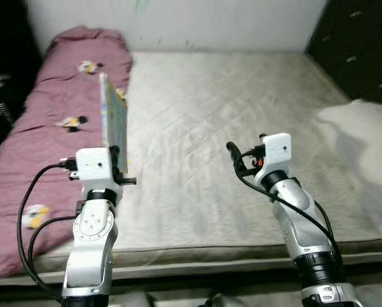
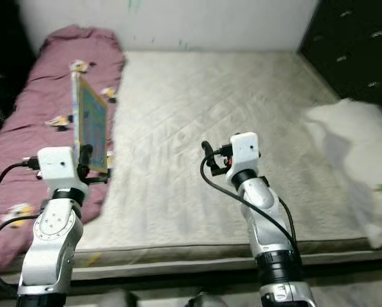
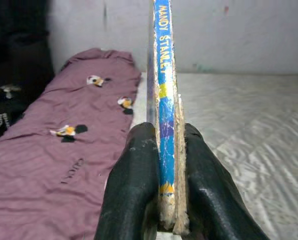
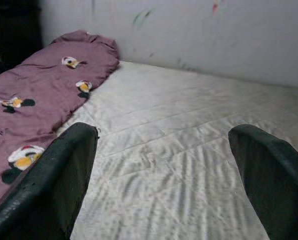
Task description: Clean up the room
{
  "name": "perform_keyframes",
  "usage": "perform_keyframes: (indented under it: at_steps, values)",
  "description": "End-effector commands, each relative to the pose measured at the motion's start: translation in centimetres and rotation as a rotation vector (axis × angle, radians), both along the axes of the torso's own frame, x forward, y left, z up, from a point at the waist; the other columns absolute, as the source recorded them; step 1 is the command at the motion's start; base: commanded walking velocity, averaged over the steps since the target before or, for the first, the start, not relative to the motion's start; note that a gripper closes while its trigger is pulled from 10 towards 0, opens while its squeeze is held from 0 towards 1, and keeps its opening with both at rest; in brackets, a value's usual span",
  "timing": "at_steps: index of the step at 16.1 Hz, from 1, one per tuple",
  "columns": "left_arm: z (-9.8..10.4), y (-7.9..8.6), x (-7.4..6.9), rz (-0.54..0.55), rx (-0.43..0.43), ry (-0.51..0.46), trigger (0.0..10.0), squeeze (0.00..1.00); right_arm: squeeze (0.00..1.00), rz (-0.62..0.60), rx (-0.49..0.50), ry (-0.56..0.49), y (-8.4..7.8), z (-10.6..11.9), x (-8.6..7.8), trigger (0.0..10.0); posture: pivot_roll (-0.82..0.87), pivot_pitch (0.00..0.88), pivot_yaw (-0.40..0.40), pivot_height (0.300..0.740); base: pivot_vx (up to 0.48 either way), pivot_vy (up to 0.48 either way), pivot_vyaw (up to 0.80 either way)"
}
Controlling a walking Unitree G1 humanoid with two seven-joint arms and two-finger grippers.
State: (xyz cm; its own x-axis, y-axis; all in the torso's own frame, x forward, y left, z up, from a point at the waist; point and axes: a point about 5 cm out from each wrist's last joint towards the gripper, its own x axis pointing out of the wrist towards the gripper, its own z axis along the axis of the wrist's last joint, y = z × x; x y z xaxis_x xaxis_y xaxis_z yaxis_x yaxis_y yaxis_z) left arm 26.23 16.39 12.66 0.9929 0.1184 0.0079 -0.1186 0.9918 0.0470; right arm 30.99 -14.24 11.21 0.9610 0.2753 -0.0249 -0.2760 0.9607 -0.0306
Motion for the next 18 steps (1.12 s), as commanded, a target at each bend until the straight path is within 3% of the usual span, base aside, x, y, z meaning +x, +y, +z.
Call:
perform_keyframes:
  at_steps: [1, 6, 14, 16, 18]
  values:
    - [0.8, 0.4, 0.1, 0.014, 0.011, -0.041, 10.0, 0.00, 0.00, 0.014, 0.004, -0.019, 0.3, 0.5, 0.2, 10.0, -0.01, 0.000, -0.022, 0.740, 0.000, -0.304, 0.00]
    - [0.4, 0.3, -0.1, 0.014, 0.010, -0.031, 10.0, 0.00, 0.00, 0.041, -0.028, -0.033, 0.4, 0.6, 0.1, 10.0, -0.01, 0.000, -0.024, 0.740, 0.000, -0.297, 0.11]
    - [-0.3, 0.9, -0.9, 0.059, -0.006, -0.027, 10.0, 0.00, 0.00, 0.030, -0.029, -0.023, 0.2, 0.4, 0.2, 10.0, -0.01, 0.000, -0.027, 0.740, 0.000, 0.000, 0.07]
    - [-0.4, 1.0, -1.0, 0.048, 0.022, -0.019, 10.0, 0.00, 0.00, 0.026, -0.023, -0.020, 0.2, 0.4, 0.2, 10.0, -0.01, 0.000, -0.027, 0.740, 0.000, 0.000, 0.00]
    - [-0.1, 0.9, -0.9, 0.018, -0.005, -0.033, 10.0, 0.00, 0.00, 0.026, -0.018, -0.019, 0.2, 0.4, 0.2, 10.0, -0.01, 0.000, -0.028, 0.740, 0.000, -0.148, 0.00]
